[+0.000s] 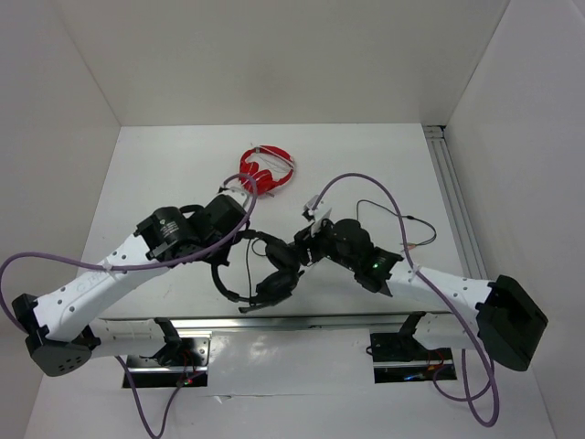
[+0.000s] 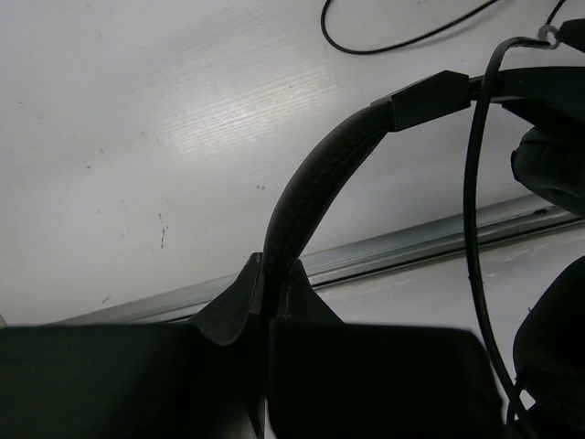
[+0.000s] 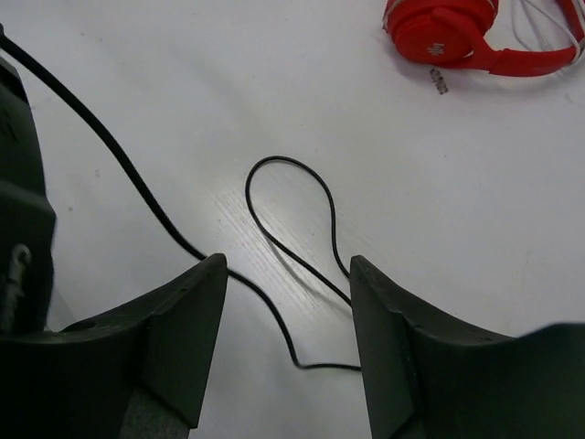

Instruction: Wrap the headphones

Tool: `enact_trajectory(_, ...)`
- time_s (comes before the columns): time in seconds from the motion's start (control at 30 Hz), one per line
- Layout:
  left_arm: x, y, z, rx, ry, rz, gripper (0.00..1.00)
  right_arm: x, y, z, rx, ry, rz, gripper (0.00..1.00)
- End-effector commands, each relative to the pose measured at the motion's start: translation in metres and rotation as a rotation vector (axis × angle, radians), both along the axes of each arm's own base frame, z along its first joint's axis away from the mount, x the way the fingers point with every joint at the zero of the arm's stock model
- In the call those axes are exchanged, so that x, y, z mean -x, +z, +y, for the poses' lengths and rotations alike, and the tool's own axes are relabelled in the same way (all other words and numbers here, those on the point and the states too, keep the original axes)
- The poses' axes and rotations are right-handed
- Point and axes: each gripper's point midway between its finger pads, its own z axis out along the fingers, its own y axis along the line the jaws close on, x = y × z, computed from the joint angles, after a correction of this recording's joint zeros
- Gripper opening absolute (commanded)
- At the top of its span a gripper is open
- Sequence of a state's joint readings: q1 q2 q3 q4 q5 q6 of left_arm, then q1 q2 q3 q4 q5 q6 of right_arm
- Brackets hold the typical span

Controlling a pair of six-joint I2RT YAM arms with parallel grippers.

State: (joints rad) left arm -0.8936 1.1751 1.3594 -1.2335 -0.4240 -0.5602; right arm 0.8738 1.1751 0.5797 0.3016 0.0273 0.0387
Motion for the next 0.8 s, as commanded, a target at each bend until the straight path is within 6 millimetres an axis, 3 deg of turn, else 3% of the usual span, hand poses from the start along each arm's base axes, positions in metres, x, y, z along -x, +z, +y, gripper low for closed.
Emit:
enact_trajectory(0.0,-0.007,0.028,-0.002,0.068,0.077,-0.068,0.00,0.005,0.045,0.005,-0.194,0.137,-0.030,0.64)
enact_trajectory(0.07,-0.007,0.037,-0.006,0.110,0.075,-0.068,0.00,0.007,0.028,0.007,-0.177,0.162,0.022,0.65)
enact_trajectory(0.23,-0.009,0.052,-0.019,0.169,0.046,-0.070,0.00,0.012,0.027,0.012,-0.209,0.196,0.022,0.67)
enact_trajectory(0.53,-0.008,0.067,-0.029,0.244,0.054,-0.071,0.00,0.006,-0.004,0.020,-0.220,0.199,0.074,0.66)
enact_trajectory(0.63,-0.007,0.088,-0.032,0.325,0.063,-0.105,0.00,0.004,-0.019,0.020,-0.240,0.173,0.087,0.56)
enact_trajectory(0.7,-0.007,0.102,-0.031,0.374,0.072,-0.127,0.00,0.001,-0.031,0.015,-0.254,0.166,0.114,0.53)
enact_trajectory(0.77,-0.006,0.119,-0.029,0.425,0.079,-0.152,0.00,0.004,-0.034,0.024,-0.291,0.206,0.137,0.53)
